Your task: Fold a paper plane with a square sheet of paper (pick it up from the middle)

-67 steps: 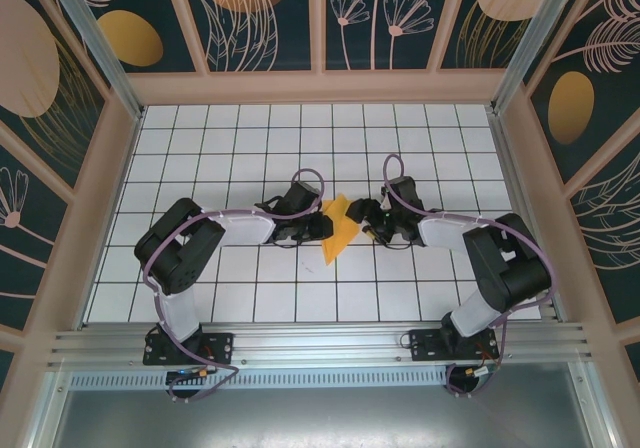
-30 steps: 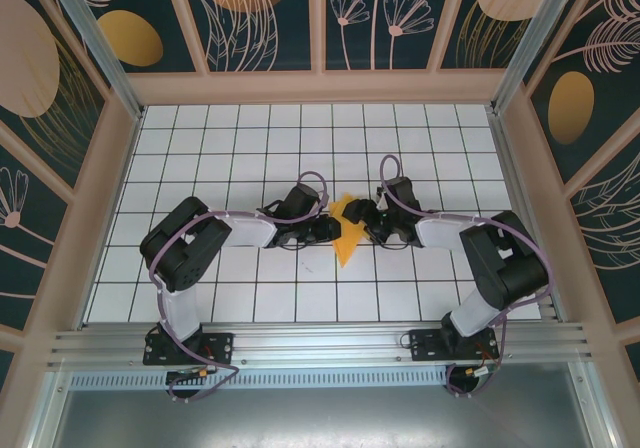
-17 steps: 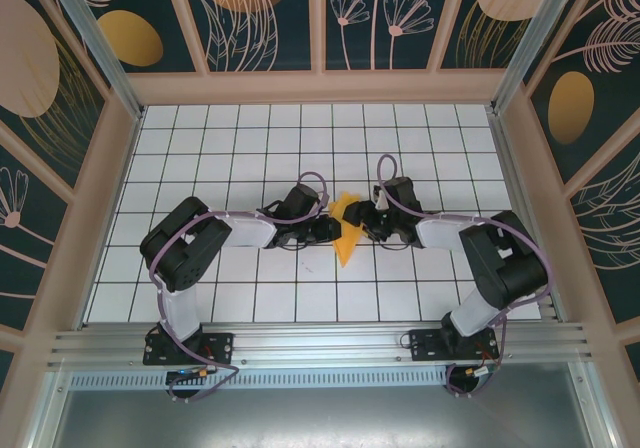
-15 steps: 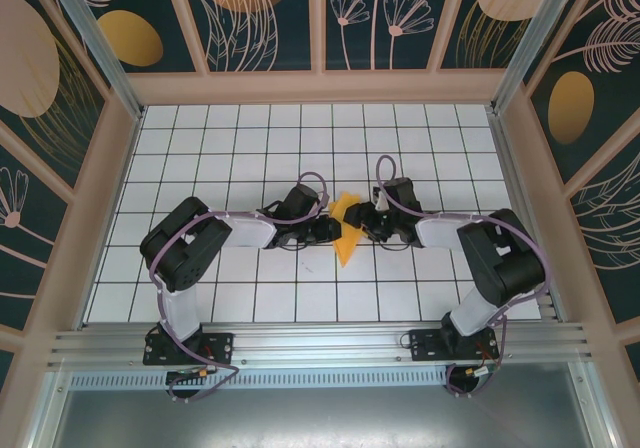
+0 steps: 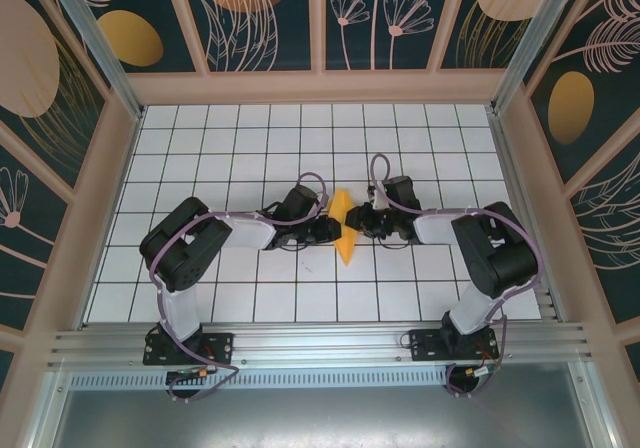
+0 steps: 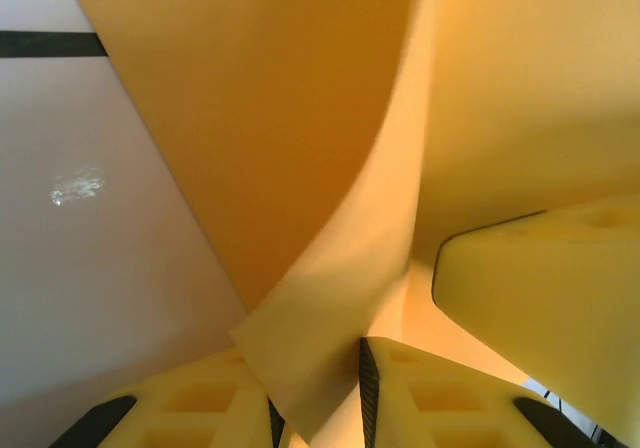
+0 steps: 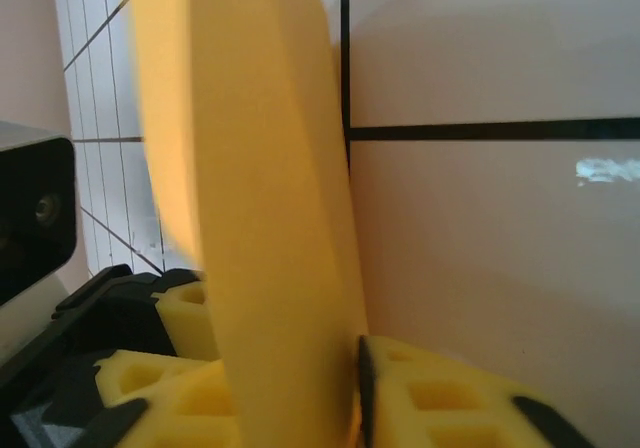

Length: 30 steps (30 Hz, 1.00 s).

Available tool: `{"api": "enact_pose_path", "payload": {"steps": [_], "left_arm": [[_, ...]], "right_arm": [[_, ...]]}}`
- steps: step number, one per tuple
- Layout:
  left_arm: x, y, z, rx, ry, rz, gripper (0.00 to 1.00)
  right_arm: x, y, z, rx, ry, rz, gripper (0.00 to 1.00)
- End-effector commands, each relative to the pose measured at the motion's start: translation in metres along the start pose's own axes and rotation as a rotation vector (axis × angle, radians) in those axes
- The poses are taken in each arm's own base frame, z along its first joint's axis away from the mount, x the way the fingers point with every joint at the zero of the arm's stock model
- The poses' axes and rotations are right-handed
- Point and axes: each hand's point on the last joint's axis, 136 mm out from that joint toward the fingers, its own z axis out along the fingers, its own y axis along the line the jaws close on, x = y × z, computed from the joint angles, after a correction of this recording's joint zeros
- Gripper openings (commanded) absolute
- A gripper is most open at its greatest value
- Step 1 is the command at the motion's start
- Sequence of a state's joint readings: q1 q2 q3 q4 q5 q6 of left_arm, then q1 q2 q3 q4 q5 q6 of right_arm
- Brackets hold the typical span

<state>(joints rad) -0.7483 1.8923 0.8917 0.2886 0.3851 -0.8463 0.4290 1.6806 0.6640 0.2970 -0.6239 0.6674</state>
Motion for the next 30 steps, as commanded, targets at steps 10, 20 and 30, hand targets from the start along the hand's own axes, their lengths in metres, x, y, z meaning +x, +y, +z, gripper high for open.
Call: {"api": "enact_pose_path", "payload": {"steps": [10, 20, 30], "left_arm": [[0.004, -0.004, -0.025, -0.001, -0.072, -0.046, 0.41], [-0.016, -0.030, -0.068, 0.086, -0.230, -0.043, 0.51], [-0.030, -0.004, -0.106, 0.099, -0.394, -0.206, 0.35]], "right_arm": [[-0.020, 0.014, -0.011, 0.046, -0.025, -0.102, 0.13], [-0.032, 0.016, -0.036, 0.228, -0.097, -0.181, 0.15], [-0.045, 0.029, -0.062, 0.562, -0.201, -0.349, 0.17]]}}
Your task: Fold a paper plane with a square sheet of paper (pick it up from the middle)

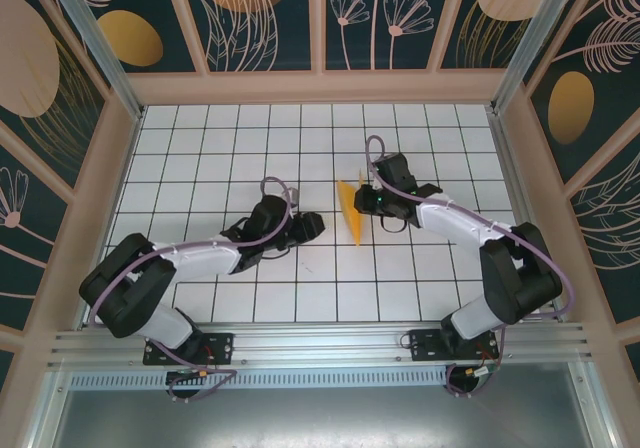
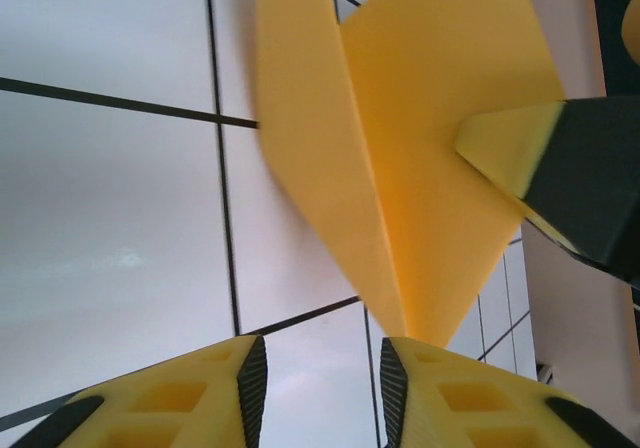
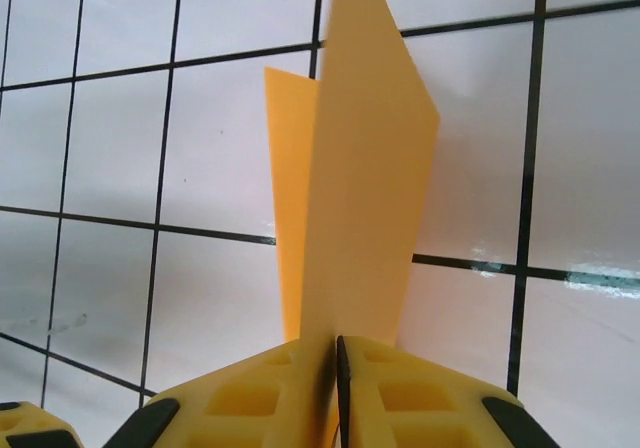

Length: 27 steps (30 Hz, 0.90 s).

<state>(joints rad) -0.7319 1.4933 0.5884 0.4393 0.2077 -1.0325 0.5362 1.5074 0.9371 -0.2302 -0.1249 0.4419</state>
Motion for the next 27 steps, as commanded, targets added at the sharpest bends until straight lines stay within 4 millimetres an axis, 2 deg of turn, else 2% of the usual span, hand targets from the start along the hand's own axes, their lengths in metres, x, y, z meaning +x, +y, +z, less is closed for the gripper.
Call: {"api": "enact_pose_path", "payload": {"steps": [1, 6, 11, 16, 19, 22, 24, 27], "left_arm": [[-0.025, 0.011, -0.017, 0.015, -0.123, -0.113, 0.35], [-0.038, 0.030, -0.039, 0.040, -0.201, -0.203, 0.34], [-0.038, 0.042, -0.049, 0.015, -0.232, -0.233, 0.35], [-0.037, 0.062, -0.060, -0.039, -0.277, -0.282, 0.38], [-0.036, 0.074, -0.066, -0.073, -0.294, -0.315, 0.39], [-0.036, 0.085, -0.071, -0.092, -0.315, -0.351, 0.40], [-0.036, 0.087, -0.072, -0.081, -0.315, -0.365, 0.41], [-0.035, 0.072, -0.065, -0.013, -0.273, -0.337, 0.41]], "right_arm": [[0.001, -0.003, -0.011, 0.181, -0.017, -0.117, 0.18], [0.014, 0.011, 0.005, 0.314, 0.033, -0.223, 0.18], [0.037, 0.044, 0.029, 0.355, 0.085, -0.344, 0.19], [0.058, 0.078, 0.050, 0.360, 0.110, -0.445, 0.19], [0.065, 0.088, 0.056, 0.350, 0.119, -0.463, 0.21], [0.067, 0.094, 0.058, 0.330, 0.115, -0.464, 0.20], [0.062, 0.097, 0.051, 0.343, 0.069, -0.462, 0.18], [0.051, 0.102, 0.038, 0.309, 0.024, -0.431, 0.18]]}}
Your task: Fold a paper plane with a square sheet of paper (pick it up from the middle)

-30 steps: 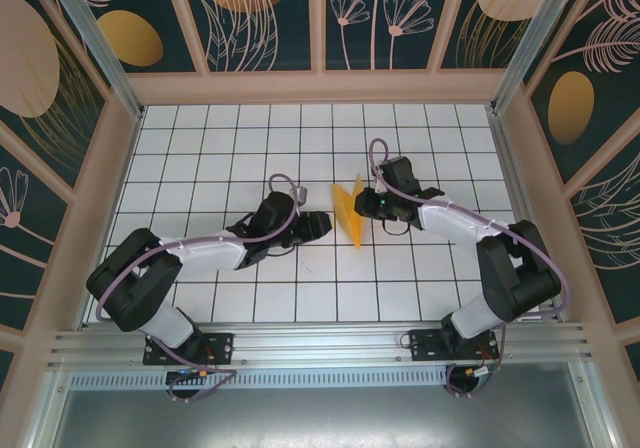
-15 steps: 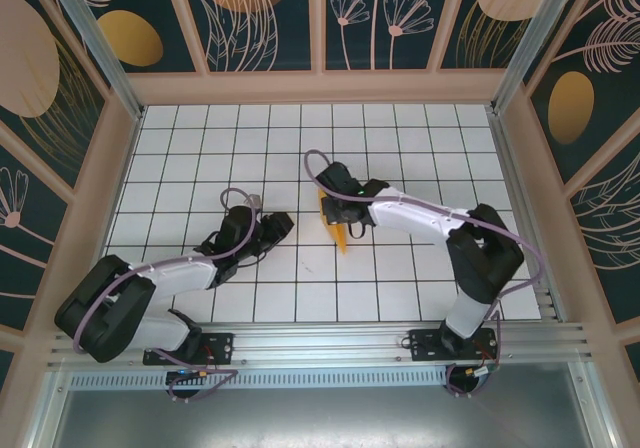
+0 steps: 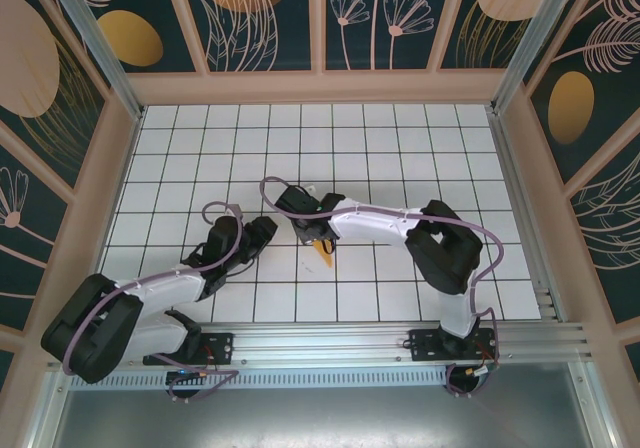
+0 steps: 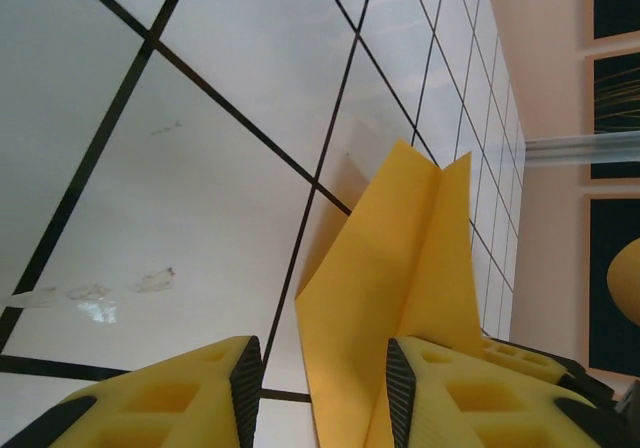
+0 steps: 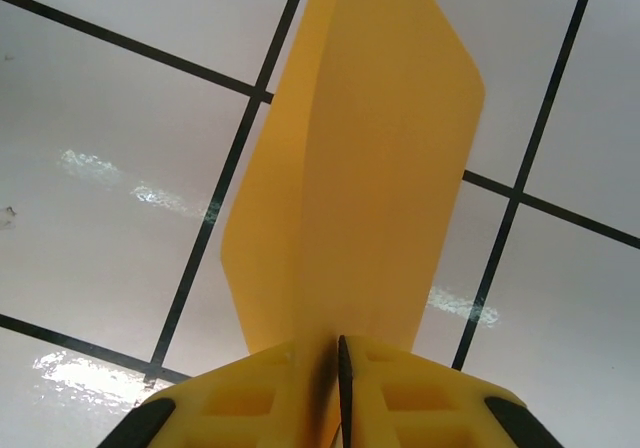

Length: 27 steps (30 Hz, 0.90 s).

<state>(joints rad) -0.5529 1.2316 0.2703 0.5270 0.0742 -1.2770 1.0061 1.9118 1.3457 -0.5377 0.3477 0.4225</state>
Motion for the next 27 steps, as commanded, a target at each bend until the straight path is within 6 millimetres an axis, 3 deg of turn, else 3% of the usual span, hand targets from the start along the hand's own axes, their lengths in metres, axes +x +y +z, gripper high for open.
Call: {"api": "enact_pose_path", "payload": {"steps": [1, 9, 12, 17, 20, 24, 27], "left_arm": [[0.005, -0.018, 0.004, 0.082, 0.045, -0.008, 0.40], [0.025, -0.045, 0.025, 0.177, 0.197, 0.037, 0.33], [0.032, -0.046, 0.034, 0.186, 0.243, 0.032, 0.28], [0.036, -0.029, 0.047, 0.126, 0.258, 0.002, 0.17], [0.030, -0.017, 0.043, 0.095, 0.207, -0.013, 0.17], [0.031, -0.014, 0.045, 0.079, 0.214, 0.007, 0.19], [0.034, -0.015, 0.048, 0.085, 0.233, 0.007, 0.18]], "right_arm": [[-0.020, -0.013, -0.027, 0.011, -0.083, 0.051, 0.18], [-0.022, -0.065, -0.050, 0.134, -0.104, 0.073, 0.17], [-0.021, -0.067, -0.050, 0.155, -0.096, 0.059, 0.17], [-0.018, -0.047, -0.042, 0.095, -0.074, 0.054, 0.18], [-0.016, -0.051, -0.041, 0.065, -0.057, 0.137, 0.29], [-0.027, -0.030, -0.056, -0.204, -0.094, 0.250, 0.52], [-0.017, -0.032, -0.055, -0.250, -0.070, 0.309, 0.58]]}}
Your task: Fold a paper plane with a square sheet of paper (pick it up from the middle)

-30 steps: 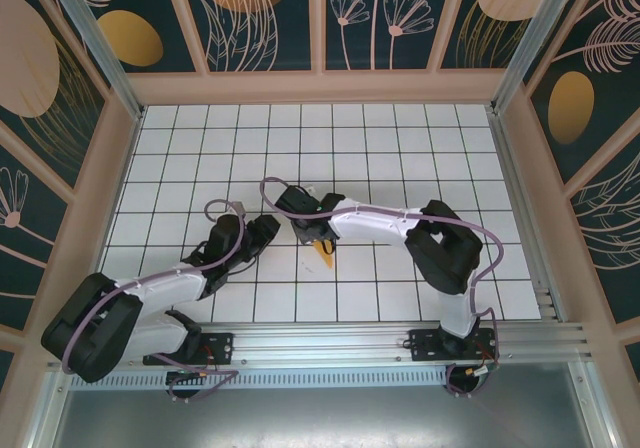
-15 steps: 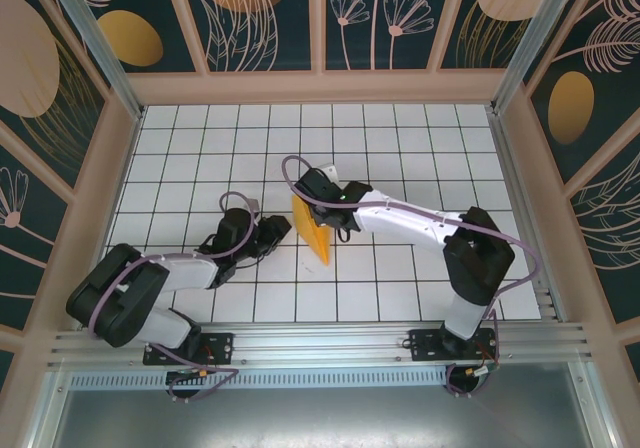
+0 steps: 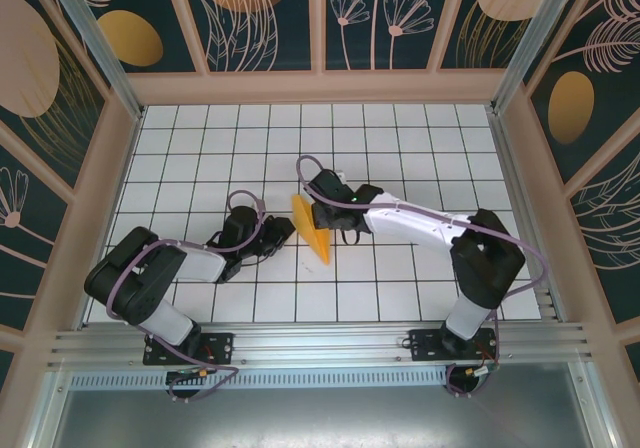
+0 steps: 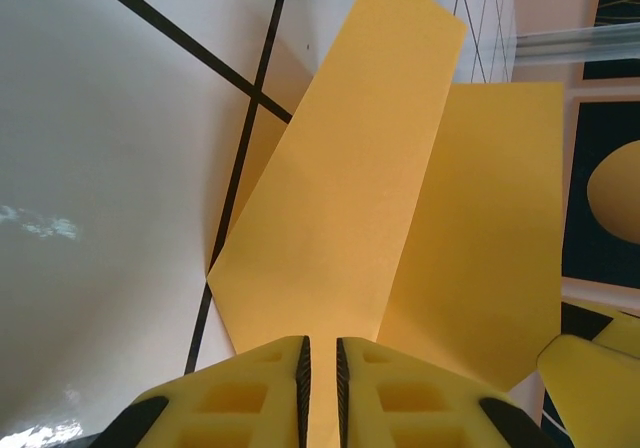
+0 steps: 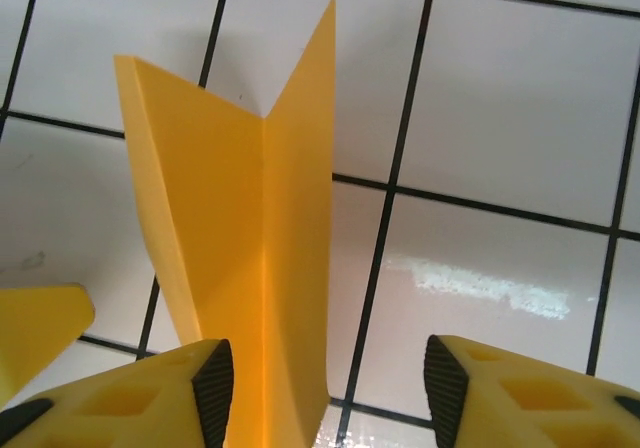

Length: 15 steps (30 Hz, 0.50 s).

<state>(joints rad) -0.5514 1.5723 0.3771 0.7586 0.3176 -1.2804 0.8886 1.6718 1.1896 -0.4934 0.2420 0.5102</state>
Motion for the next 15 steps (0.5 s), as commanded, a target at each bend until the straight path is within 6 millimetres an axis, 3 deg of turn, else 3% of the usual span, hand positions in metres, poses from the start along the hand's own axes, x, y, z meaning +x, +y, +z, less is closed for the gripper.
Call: {"api": "enact_pose_path", "payload": {"steps": [1, 6, 15], "left_arm": [[-0.002, -0.002, 0.003, 0.012, -0.001, 0.012, 0.18], [0.000, 0.009, 0.009, -0.026, 0.014, 0.010, 0.13], [0.008, 0.016, 0.019, -0.026, 0.058, -0.013, 0.09]], "right_arm": [[0.000, 0.017, -0.012, -0.155, 0.000, 0.096, 0.58], [0.020, 0.014, 0.003, -0.188, 0.037, 0.141, 0.54], [0.026, 0.015, 0.023, -0.206, 0.061, 0.155, 0.30]]}}
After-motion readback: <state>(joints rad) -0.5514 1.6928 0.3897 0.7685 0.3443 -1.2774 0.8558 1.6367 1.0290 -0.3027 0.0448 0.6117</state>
